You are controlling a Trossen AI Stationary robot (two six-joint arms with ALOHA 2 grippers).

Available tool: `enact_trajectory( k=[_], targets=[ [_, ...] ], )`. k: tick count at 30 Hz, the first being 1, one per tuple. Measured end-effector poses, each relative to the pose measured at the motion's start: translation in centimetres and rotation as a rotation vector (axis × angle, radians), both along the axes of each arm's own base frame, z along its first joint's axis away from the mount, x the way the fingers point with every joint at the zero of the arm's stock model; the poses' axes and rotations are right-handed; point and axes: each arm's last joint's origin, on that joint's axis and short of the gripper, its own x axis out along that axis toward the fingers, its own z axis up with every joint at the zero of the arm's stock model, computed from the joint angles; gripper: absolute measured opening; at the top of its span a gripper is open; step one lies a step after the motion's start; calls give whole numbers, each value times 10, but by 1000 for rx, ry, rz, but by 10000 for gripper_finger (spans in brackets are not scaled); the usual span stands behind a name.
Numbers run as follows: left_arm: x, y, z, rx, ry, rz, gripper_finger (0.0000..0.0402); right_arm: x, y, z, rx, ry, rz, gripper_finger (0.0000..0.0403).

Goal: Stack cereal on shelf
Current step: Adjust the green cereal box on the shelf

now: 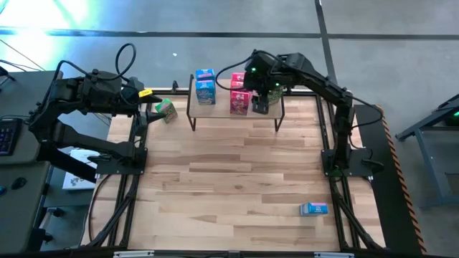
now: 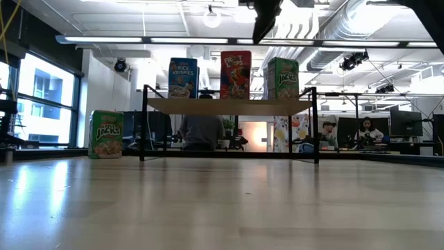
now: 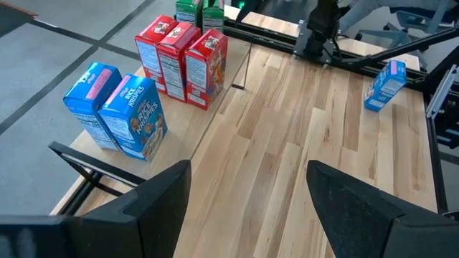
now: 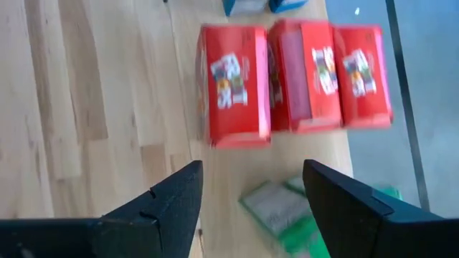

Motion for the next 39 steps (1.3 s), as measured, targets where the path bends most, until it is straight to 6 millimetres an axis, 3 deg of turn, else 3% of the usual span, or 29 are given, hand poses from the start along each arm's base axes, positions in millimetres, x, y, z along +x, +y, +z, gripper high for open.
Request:
enact_trajectory(
  k=[11, 17, 26, 33, 39],
  targets=[
    [0, 0, 0, 0, 0, 0, 269, -35, 0, 13, 44, 11, -95, 234],
    [0, 0, 0, 0, 0, 0, 269, -49, 4, -4, 69, 26, -122, 234],
    [0, 0, 0, 0, 0, 0, 269, -67, 12, -38, 43, -86, -119, 234],
    [0, 0, 0, 0, -1, 0, 269, -65, 11, -63, 42, -88, -127, 234],
    [0, 0, 0, 0, -1, 0, 269, -65, 8, -65, 31, -87, -161, 234]
  ],
)
